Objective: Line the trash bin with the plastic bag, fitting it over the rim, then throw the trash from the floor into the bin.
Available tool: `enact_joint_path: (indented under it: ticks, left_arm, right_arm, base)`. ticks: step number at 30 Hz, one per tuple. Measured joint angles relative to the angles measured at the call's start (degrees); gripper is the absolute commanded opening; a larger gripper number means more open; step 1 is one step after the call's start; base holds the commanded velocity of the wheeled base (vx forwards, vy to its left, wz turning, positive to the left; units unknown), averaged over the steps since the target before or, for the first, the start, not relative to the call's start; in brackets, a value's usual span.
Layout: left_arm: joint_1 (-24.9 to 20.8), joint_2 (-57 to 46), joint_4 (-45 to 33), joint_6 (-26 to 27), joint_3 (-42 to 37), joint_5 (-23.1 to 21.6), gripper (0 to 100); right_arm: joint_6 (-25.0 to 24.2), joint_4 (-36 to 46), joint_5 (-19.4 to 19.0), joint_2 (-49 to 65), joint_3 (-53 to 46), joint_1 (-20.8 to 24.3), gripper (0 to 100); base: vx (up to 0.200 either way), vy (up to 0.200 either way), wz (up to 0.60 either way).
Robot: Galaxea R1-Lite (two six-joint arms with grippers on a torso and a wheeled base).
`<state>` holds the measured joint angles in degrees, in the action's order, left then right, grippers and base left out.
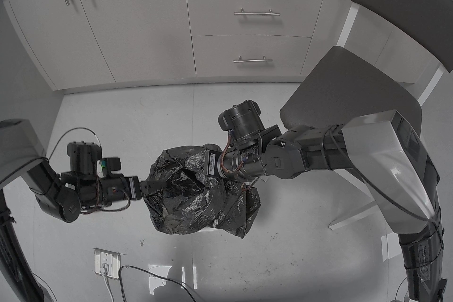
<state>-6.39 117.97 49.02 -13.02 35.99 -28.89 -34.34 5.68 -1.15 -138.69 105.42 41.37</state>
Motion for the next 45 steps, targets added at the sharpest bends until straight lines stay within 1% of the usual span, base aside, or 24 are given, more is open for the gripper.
enact_joint_path:
  ticks: [2, 5, 8, 12, 14, 18, 23, 27, 29, 32, 35, 40, 45]
  left_arm:
    - [-1.4, -3.94, -0.17, -3.36, 0.5, -0.01, 100]
    - [-4.72, -8.52, -0.33, -5.94, 1.28, -0.06, 100]
    - [-8.57, -11.04, -0.33, -6.77, 1.74, 0.02, 100]
    - [-13.84, -11.02, 0.2, -7.09, 2.22, 0.32, 100]
    - [-15.8, -10.23, 0.68, -7.14, 2.4, 0.43, 100]
    - [-18.09, -8.33, 1.39, -6.9, 1.94, 0.54, 100]
    - [-19.3, -6.42, 2.99, -4.33, 0.04, 0.54, 100]
    - [-20.24, -5.16, 4.57, -3.45, -1.65, 0.68, 100]
    - [-20.54, -4.46, 5.06, -3.38, -1.84, 1.66, 100]
    - [-21.09, -2.97, 7.03, -3.4, -1.68, 4.56, 100]
    - [-21.37, -1.29, 9.41, -4.08, -0.88, 6.14, 100]
    - [-21.59, 0.8, 10.05, -7.75, 1.79, 6.6, 100]
    - [-21.64, 2.04, 10.05, -9.03, 4.0, 6.73, 100]
  right_arm:
    - [0.1, 0.0, 0.11, 0.18, -0.13, 0.21, 0]
    - [0.18, 0.01, 0.26, 0.46, -0.3, 0.51, 0]
    - [0.22, 0.04, 0.52, 0.82, -0.49, 0.84, 0]
    - [0.24, 0.09, 0.79, 1.45, -0.71, 1.04, 0]
    - [0.22, 0.09, 0.83, 1.79, -0.82, 1.16, 0]
    - [0.18, 0.04, 0.9, 2.23, -0.82, 1.18, 0]
    - [0.16, -0.18, 0.93, 2.52, -0.44, 1.21, 0]
    - [0.16, -0.24, 0.9, 2.56, -0.18, 1.15, 0]
    - [0.16, -0.24, 0.93, 2.58, -0.13, 1.15, 0]
    - [0.16, -0.24, 0.9, 2.69, -0.11, 1.15, 0]
    - [0.16, -0.22, 0.93, 2.91, -0.22, 1.16, 0]
    - [0.16, -0.1, 0.9, 3.24, -0.49, 1.23, 0]
    - [0.16, -0.07, 0.94, 3.3, -0.57, 1.23, 0]
  base:
    - [0.0, 0.0, 0.0]
    - [0.0, 0.0, 0.0]
    - [0.0, 0.0, 0.0]
    - [0.0, 0.0, 0.0]
    - [0.0, 0.0, 0.0]
    - [0.0, 0.0, 0.0]
    - [0.0, 0.0, 0.0]
    - [0.0, 0.0, 0.0]
    - [0.0, 0.0, 0.0]
    - [0.0, 0.0, 0.0]
    - [0.0, 0.0, 0.0]
    - [0.0, 0.0, 0.0]
    - [0.0, 0.0, 0.0]
